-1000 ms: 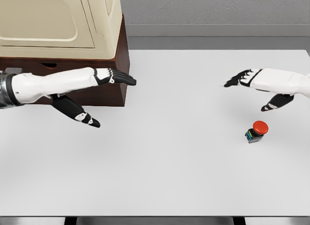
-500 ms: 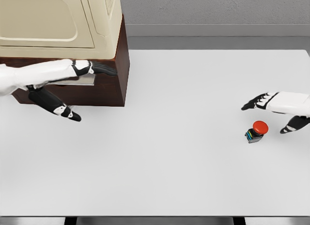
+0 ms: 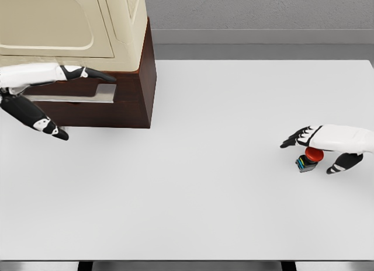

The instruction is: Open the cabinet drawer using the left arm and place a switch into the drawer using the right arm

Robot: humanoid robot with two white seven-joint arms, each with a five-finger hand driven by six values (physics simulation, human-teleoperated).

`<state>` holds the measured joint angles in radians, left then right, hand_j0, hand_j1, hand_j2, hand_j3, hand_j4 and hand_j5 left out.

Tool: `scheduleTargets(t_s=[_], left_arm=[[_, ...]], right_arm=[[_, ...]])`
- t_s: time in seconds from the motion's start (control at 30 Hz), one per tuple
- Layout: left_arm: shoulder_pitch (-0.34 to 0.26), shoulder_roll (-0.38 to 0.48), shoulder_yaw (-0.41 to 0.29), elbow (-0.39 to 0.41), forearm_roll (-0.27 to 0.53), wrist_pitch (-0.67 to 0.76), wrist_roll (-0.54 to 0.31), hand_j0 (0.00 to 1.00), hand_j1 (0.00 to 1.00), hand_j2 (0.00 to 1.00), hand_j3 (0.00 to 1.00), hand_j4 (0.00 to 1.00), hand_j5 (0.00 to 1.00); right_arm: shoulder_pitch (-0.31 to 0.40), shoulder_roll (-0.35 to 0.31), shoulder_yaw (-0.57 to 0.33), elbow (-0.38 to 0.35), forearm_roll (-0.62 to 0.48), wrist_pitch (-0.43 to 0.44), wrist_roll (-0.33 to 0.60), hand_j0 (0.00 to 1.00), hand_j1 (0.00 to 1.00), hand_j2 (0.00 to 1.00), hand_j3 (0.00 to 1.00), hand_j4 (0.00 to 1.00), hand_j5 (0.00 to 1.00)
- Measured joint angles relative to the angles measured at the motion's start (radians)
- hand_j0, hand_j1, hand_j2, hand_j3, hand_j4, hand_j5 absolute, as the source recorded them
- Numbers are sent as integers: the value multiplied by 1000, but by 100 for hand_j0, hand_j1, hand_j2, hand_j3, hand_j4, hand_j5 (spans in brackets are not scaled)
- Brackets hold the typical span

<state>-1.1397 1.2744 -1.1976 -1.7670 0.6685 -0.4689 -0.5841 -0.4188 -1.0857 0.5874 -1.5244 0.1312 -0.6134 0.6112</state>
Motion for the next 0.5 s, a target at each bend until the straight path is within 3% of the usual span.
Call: scheduleTargets(t_s=[0.5], left_arm=[[-23,-14,19,2,-49,299,-27,100,100,100,100,100,100]], right_arm=[[14,15,3,21,5,0,0,72,72,72,72,72,72]])
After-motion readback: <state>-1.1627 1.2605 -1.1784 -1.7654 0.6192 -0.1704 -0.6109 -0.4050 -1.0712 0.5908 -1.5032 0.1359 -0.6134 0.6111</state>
